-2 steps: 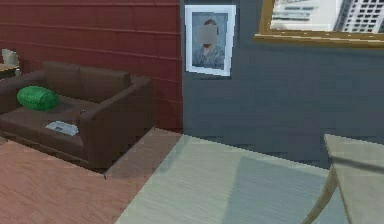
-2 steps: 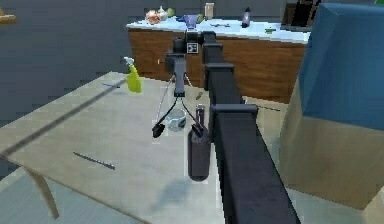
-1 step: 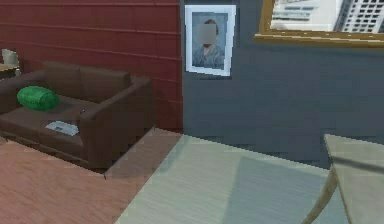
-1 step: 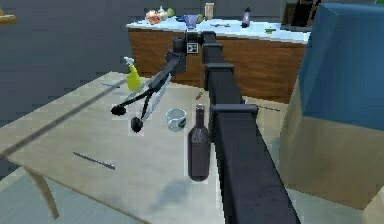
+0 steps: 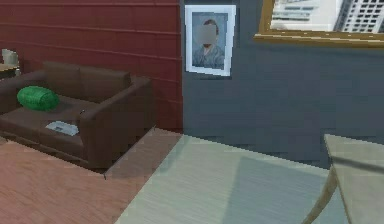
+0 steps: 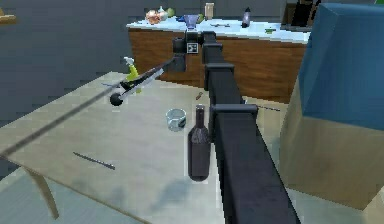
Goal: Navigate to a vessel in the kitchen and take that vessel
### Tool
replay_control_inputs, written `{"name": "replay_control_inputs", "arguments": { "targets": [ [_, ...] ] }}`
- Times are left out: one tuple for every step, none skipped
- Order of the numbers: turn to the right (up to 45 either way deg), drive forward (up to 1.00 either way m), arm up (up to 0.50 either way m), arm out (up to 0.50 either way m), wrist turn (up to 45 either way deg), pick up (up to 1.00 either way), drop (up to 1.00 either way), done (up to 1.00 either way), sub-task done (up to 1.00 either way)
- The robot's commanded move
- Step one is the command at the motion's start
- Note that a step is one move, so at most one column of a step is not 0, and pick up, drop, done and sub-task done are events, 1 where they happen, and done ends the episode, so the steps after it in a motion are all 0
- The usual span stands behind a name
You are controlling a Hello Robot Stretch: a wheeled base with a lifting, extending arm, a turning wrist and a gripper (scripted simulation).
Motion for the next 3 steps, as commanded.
{"name": "replay_control_inputs", "arguments": {
  "targets": [
    [0.0, 0.00, 0.00, 0.00, 45.0, 0.00, 0.00, 0.00, 0.00],
    [0.0, 0.00, 0.00, 0.00, 21.0, 0.00, 0.00, 0.00, 0.00],
    [0.0, 0.00, -0.26, 0.00, 0.0, 0.00, 0.00, 0.00, 0.00]
  ]
}}
